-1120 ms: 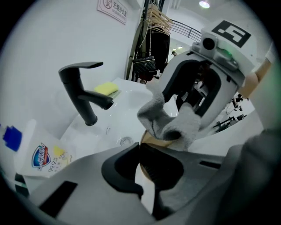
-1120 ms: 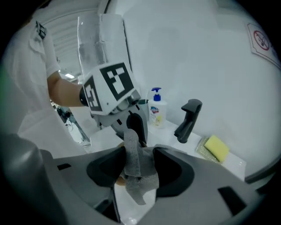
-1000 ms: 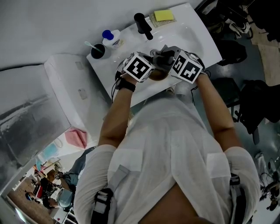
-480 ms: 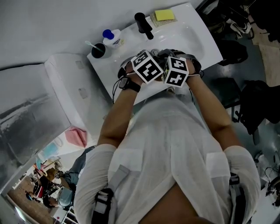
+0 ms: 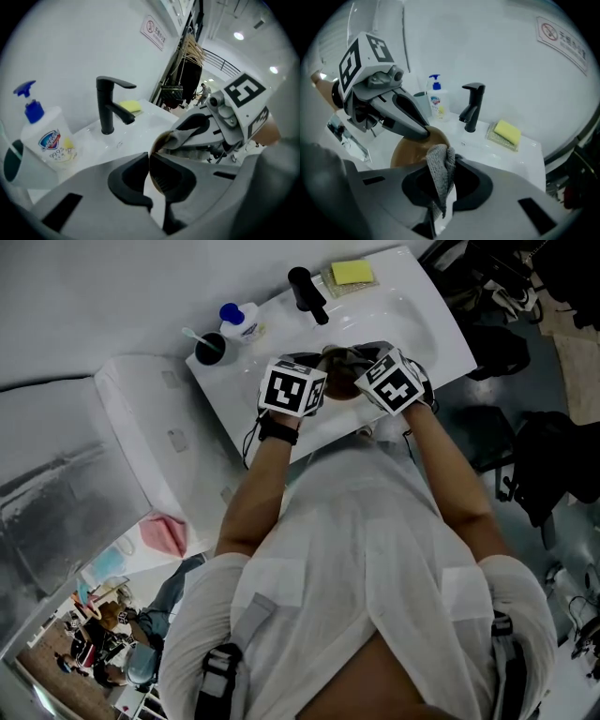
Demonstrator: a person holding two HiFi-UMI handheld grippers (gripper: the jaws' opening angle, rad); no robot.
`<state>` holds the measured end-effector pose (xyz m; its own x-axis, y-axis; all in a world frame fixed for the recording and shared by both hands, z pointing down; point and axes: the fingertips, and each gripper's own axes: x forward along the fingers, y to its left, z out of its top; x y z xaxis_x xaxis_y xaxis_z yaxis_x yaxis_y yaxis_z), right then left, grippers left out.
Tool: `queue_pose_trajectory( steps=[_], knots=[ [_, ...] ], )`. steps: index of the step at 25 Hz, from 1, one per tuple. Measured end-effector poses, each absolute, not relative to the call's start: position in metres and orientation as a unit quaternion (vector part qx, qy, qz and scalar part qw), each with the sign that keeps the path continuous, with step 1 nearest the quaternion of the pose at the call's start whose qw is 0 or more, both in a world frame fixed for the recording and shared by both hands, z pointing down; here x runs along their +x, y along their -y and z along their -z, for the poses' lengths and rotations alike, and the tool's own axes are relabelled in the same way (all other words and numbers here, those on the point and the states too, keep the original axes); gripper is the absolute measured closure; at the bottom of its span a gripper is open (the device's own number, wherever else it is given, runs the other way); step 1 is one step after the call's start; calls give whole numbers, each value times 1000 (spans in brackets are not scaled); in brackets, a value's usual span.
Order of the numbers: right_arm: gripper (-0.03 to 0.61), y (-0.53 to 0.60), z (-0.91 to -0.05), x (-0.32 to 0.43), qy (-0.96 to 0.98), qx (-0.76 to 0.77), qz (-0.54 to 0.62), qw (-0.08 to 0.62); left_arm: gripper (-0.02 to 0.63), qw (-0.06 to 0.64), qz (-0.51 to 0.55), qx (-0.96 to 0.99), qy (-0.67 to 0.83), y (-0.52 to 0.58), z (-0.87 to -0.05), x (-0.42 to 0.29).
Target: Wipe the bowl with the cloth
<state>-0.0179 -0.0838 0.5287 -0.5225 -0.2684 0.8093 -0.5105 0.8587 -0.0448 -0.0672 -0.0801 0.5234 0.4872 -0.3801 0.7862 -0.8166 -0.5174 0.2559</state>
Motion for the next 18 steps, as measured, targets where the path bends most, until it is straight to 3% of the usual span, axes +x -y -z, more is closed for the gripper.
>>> queue_pose_trajectory(
  steps=[4,9,18],
  knots=[
    [529,76,-535,-20,850,157,-39,502,540,243,-423,813,317,66,-534,-55],
    [528,62,-528,-44,849,64,50,521,577,166,-520,802,242,65,-532,-44],
    [515,83,-525,-35,869,166,-86,458,589,252,-410,812,329,86,-523,-43]
  ],
)
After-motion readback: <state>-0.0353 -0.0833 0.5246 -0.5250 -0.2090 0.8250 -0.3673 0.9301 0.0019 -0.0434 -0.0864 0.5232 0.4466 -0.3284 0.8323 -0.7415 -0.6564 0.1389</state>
